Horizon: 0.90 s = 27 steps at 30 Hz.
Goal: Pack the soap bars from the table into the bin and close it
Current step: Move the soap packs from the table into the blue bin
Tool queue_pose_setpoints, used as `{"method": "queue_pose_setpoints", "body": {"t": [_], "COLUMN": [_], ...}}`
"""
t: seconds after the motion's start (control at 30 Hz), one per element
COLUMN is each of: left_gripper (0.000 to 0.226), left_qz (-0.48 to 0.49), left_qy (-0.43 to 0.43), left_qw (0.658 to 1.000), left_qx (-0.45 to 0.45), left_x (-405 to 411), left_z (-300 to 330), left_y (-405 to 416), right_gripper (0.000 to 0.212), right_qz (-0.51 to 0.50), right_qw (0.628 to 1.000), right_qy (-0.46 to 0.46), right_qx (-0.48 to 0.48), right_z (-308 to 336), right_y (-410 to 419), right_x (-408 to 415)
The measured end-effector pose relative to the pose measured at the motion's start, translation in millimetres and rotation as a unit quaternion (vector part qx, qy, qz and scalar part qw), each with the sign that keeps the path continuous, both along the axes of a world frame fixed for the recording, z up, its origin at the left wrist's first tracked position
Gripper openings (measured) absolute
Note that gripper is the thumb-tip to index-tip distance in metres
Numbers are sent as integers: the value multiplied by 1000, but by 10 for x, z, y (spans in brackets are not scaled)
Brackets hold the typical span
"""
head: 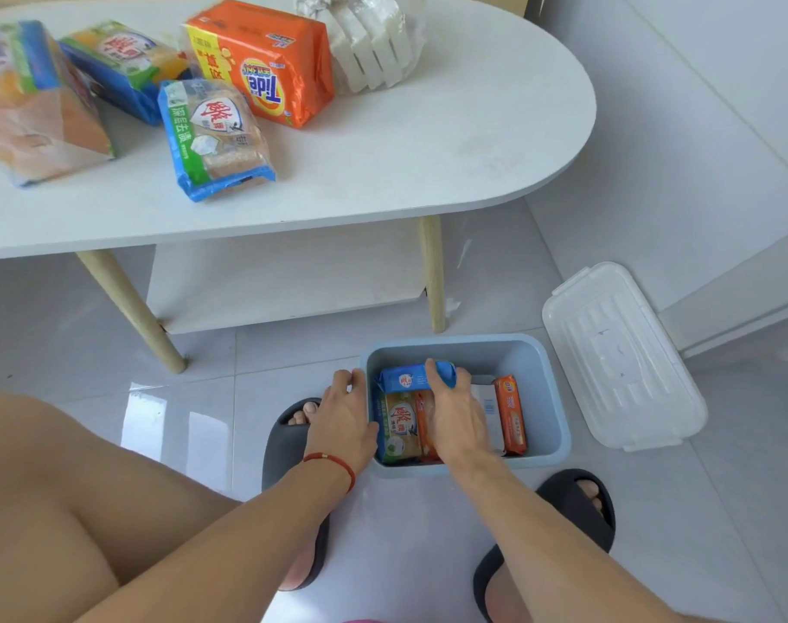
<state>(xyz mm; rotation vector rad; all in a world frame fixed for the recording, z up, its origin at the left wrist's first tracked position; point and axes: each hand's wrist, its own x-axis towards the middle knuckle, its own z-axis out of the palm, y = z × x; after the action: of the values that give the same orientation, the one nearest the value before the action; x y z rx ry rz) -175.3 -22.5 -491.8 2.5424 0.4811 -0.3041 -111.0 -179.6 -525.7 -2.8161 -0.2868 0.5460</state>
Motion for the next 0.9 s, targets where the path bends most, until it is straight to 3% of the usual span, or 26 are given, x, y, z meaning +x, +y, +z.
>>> {"method": "queue_pose_setpoints", "body": {"t": [0.2, 0.33, 0.8, 0.9], "left_gripper": [70, 70, 74, 68], "left_qz": [-15, -17, -20, -45], "left_qy": [19, 11, 30, 10], "left_qw": [1000, 1000, 999, 996], "left_qx": [8, -3, 10, 75], "left_x": [11, -3, 9, -20], "left_z": [-3, -17, 7, 66], "left_y": [34, 43, 32, -18], "right_gripper": [94, 80, 88, 88], "right_qz": [90, 71, 102, 89], "right_qw": [991, 995, 990, 992], "right_qy": [16, -18, 69, 82], "right_qx": [-93, -63, -63, -43], "right_z": [26, 36, -67, -77], "right_y": [28, 172, 38, 47], "right_x": [172, 105, 101, 84]}}
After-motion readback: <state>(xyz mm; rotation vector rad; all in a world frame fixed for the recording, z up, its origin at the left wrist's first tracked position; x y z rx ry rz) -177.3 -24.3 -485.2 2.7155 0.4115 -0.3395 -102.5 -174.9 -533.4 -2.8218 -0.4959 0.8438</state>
